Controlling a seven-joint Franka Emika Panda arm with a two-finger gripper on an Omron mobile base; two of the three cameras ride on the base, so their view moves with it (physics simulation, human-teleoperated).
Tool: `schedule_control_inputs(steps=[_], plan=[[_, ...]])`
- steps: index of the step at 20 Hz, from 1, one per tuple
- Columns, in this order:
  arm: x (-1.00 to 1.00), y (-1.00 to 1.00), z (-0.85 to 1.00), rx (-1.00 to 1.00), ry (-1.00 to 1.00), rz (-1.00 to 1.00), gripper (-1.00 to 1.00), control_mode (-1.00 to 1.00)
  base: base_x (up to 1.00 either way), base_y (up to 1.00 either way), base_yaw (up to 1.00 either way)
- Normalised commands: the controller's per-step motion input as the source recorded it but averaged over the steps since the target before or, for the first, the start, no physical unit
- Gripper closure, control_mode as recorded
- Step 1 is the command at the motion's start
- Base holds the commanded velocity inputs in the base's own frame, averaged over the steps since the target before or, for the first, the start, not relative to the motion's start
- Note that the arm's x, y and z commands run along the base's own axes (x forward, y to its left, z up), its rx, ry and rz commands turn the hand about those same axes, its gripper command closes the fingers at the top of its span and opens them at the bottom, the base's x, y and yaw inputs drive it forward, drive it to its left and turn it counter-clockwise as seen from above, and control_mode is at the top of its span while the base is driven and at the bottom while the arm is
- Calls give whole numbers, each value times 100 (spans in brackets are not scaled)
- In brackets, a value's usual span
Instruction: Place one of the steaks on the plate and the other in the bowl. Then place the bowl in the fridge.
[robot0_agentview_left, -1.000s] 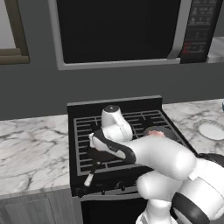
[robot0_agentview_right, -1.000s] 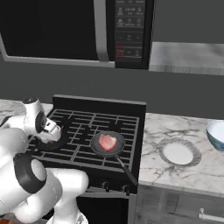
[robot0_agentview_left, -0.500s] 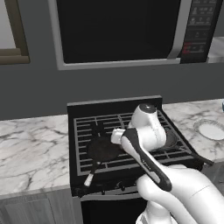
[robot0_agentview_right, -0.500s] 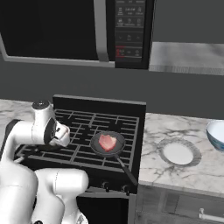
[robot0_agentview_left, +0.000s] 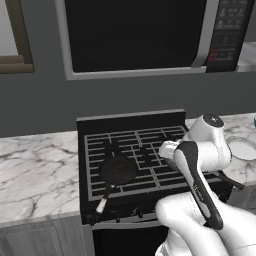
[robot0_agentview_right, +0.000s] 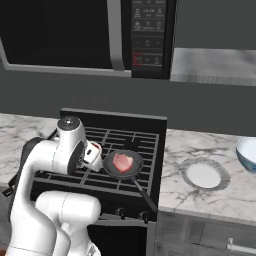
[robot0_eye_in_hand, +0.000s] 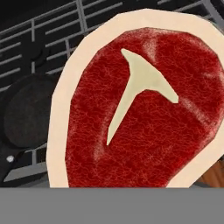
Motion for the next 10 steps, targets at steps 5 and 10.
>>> schedule_control_inputs(steps=[5,10], plan=[[-4,-100,28,0,13,-2,100,-100,0,0,0],[-16,-99,9,0,18,-9,100,-100,0,0,0]])
